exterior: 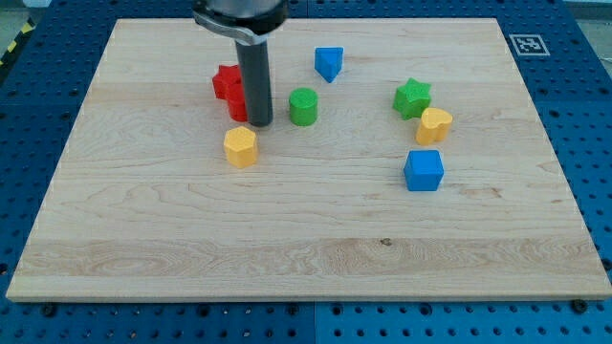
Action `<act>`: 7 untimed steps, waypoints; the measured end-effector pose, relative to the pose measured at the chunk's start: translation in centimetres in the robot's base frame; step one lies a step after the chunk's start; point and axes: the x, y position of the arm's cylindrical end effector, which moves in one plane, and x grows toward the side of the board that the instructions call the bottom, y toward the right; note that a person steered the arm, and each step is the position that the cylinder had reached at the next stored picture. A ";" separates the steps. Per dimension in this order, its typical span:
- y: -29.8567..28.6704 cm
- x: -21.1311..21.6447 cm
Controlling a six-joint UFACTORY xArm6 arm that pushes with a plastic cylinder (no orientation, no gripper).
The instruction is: Push the blue cube closer to the green circle
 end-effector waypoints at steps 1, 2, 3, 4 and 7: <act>1.2 0.3; 5.5 3.4; 9.4 7.1; 12.4 11.8; 22.4 12.0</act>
